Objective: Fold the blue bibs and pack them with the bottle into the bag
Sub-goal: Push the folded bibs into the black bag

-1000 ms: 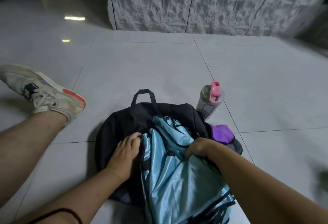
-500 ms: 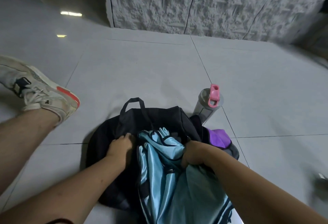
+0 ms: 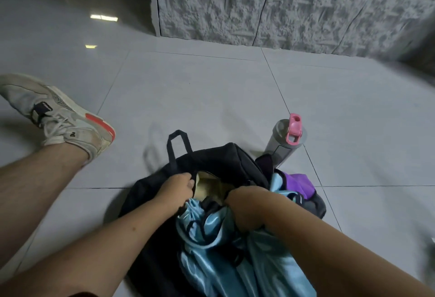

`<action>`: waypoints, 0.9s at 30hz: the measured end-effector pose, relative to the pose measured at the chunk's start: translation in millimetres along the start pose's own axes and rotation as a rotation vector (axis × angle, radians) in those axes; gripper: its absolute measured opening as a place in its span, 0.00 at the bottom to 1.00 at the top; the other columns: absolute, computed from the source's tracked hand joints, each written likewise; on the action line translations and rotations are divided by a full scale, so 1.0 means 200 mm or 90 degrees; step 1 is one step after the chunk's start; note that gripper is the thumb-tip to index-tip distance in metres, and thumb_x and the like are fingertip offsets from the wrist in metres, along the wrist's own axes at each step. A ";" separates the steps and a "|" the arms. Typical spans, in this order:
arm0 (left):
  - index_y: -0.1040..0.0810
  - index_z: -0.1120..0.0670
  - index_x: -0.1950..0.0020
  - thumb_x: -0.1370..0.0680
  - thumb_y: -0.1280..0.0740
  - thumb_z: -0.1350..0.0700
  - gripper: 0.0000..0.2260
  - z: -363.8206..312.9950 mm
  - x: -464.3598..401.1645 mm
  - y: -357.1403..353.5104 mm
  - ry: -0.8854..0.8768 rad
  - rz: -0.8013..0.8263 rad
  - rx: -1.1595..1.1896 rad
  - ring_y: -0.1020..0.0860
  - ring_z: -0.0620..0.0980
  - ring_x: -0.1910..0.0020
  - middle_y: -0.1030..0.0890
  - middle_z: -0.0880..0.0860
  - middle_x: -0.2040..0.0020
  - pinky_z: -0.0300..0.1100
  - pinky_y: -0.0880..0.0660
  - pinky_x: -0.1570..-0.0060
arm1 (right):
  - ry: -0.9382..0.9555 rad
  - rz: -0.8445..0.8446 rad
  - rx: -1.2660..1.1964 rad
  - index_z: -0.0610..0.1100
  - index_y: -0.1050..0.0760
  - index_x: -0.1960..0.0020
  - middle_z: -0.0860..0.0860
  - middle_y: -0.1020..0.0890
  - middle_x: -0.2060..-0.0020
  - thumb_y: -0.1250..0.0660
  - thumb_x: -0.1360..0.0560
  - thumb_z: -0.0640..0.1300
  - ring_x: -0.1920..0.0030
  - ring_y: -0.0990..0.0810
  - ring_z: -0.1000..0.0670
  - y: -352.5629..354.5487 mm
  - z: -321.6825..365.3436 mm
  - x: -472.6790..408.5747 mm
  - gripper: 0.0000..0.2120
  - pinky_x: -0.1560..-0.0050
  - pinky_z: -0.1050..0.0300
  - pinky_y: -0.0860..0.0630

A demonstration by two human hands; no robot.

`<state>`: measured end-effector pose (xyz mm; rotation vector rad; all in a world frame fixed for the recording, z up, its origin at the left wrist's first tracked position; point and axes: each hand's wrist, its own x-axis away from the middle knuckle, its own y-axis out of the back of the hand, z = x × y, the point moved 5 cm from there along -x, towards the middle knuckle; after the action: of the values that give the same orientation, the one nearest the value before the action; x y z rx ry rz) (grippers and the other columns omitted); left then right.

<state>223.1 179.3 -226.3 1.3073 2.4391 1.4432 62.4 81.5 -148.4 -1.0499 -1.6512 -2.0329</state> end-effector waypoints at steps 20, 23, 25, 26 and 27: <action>0.28 0.54 0.67 0.40 0.34 0.36 0.21 -0.05 0.08 0.06 -0.035 0.118 0.198 0.29 0.46 0.64 0.26 0.50 0.67 0.41 0.33 0.60 | -0.197 0.025 -0.369 0.38 0.27 0.28 0.42 0.24 0.30 0.38 0.17 0.47 0.31 0.25 0.41 -0.08 -0.20 -0.34 0.21 0.37 0.53 0.29; 0.22 0.52 0.66 0.27 0.22 0.49 0.14 -0.09 0.14 0.00 -0.077 0.125 0.251 0.26 0.43 0.67 0.23 0.46 0.69 0.40 0.30 0.62 | -0.081 0.084 -0.292 0.38 0.27 0.28 0.41 0.25 0.29 0.35 0.18 0.44 0.31 0.25 0.40 -0.12 -0.04 -0.37 0.20 0.30 0.49 0.29; 0.18 0.54 0.61 0.26 0.21 0.53 0.09 -0.08 0.16 -0.04 -0.084 0.110 0.282 0.22 0.43 0.66 0.19 0.47 0.67 0.41 0.27 0.61 | -0.055 0.077 -0.269 0.39 0.31 0.24 0.40 0.28 0.26 0.37 0.17 0.44 0.29 0.27 0.40 -0.16 0.02 -0.43 0.22 0.27 0.48 0.32; 0.17 0.55 0.60 0.27 0.21 0.53 0.08 -0.08 0.16 -0.04 -0.082 0.102 0.295 0.21 0.44 0.66 0.17 0.49 0.66 0.42 0.26 0.60 | -0.057 0.072 -0.259 0.40 0.32 0.23 0.40 0.29 0.25 0.38 0.16 0.45 0.28 0.28 0.40 -0.16 0.02 -0.44 0.23 0.26 0.48 0.34; 0.16 0.56 0.60 0.27 0.20 0.53 0.09 -0.07 0.16 -0.04 -0.079 0.095 0.301 0.21 0.44 0.66 0.16 0.50 0.66 0.43 0.25 0.60 | -0.064 0.060 -0.273 0.41 0.34 0.22 0.40 0.31 0.24 0.39 0.15 0.46 0.26 0.30 0.41 -0.15 0.01 -0.45 0.24 0.25 0.49 0.35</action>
<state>191.0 189.0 -211.4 1.6295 2.7463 0.7902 104.0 74.3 -232.8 -1.3566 -1.2038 -2.3619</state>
